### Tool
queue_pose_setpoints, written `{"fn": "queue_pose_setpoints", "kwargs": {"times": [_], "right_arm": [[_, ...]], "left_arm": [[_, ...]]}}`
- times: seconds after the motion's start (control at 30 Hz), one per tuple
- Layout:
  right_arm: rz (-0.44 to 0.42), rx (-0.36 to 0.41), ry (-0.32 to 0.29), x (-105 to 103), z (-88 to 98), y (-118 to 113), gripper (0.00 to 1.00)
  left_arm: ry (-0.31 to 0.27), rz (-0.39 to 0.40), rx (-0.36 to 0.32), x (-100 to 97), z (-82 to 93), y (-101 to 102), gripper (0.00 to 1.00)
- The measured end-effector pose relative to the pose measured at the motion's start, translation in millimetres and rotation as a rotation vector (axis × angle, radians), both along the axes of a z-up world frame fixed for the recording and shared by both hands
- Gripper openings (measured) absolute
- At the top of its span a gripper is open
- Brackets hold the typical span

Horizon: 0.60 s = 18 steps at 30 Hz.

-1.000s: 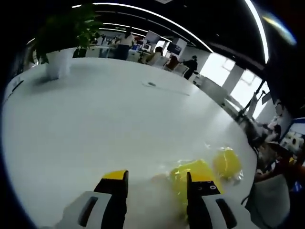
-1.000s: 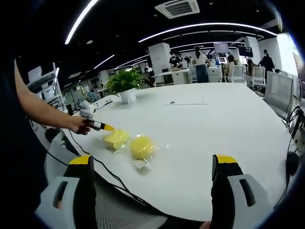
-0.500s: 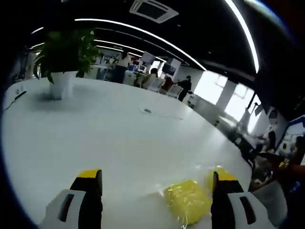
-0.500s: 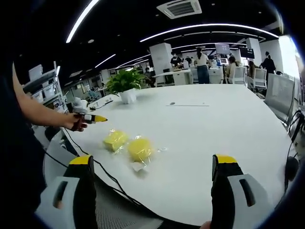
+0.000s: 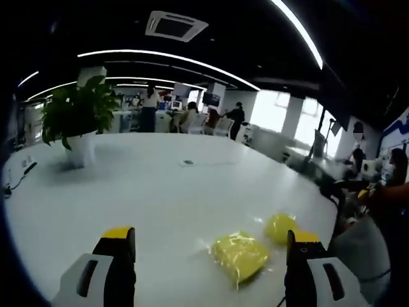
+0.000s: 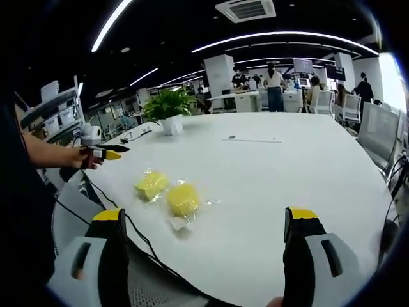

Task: Compare the silicone blocks by pressing each to a similar depth, holding the contact briefly, and releasing to observe deformation and rebound differences across the visible hardness samples.

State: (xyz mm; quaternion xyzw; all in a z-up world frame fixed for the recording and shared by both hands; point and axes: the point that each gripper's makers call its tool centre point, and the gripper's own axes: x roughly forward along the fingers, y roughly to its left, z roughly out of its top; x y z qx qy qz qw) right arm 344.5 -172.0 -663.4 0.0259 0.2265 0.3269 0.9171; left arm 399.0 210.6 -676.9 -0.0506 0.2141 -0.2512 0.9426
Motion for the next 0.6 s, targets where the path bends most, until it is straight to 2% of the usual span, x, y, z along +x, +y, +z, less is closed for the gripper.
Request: {"fn": "queue_pose_setpoints", "kwargs": {"times": [0.23, 0.5, 0.6], "right_arm": [[0.016, -0.005, -0.017, 1.1, -0.9, 2.1, 0.96], [0.014, -0.014, 0.002, 2.3, -7.2, -0.1, 0.96], [0.011, -0.007, 0.004, 2.9, -6.4, -0.4, 0.96]], "left_arm": [[-0.006, -0.017, 0.008, -25.1, 5.8, -2.5, 1.00], [-0.007, -0.037, 0.004, -49.8, 12.4, -6.5, 1.00], [-0.001, -0.048, 0.023, -56.8, 12.2, -8.2, 1.00]]}}
